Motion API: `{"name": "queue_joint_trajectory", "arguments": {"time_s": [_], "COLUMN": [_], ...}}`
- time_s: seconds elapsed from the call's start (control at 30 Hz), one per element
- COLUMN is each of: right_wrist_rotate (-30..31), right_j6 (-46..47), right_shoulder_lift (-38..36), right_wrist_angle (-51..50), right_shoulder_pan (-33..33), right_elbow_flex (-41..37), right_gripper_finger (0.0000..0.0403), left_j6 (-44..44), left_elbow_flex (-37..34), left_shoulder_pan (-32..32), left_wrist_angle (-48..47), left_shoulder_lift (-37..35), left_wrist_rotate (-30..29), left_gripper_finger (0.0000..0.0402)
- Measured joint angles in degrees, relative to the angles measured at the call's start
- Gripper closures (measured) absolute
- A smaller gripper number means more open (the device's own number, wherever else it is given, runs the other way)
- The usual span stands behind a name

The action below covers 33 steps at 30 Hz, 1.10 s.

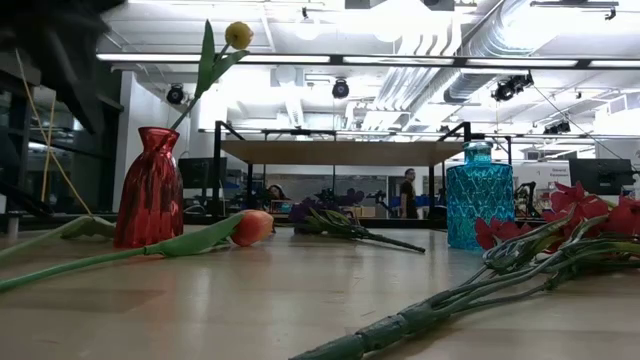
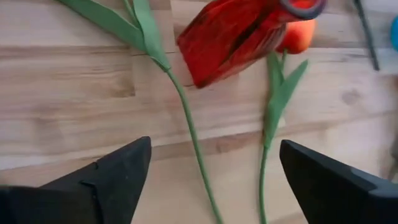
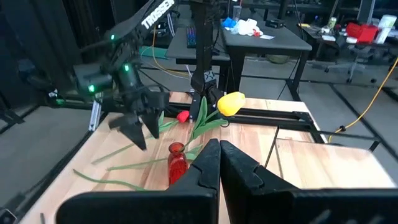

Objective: Pick and place flowers into a vace then onto a shelf
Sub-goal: Put the pink flower into the red vase

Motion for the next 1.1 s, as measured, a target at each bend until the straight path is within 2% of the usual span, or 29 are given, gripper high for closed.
{"name": "queue_joint_trajectory", "arguments": {"time_s": [0.27, 0.63, 0.97, 1.1], "right_wrist_rotate": [-0.6, -1.8, -3.4, -3.3], "right_j6": [6.7, 12.7, 15.6, 15.4], "right_shoulder_lift": [0.0, 0.0, 0.0, 0.0], "right_wrist_angle": [0.0, 2.3, 4.3, 4.3], "right_shoulder_pan": [0.0, 0.0, 0.6, 1.8], "right_elbow_flex": [0.0, 0.0, 0.0, 0.0], "right_gripper_finger": [0.0402, 0.0402, 0.0402, 0.0402], "left_j6": [2.5, 3.7, 15.3, 16.3], "left_elbow_flex": [-0.1, 0.0, 0.0, 0.0], "left_shoulder_pan": [5.2, 10.2, 10.2, 10.2], "left_wrist_angle": [-0.3, 4.0, 9.2, 9.1], "left_shoulder_lift": [4.1, 7.0, 7.0, 7.0], "left_wrist_rotate": [9.6, 9.9, 12.3, 12.3], "left_gripper_finger": [0.0002, 0.0002, 0.0002, 0.0002]}}
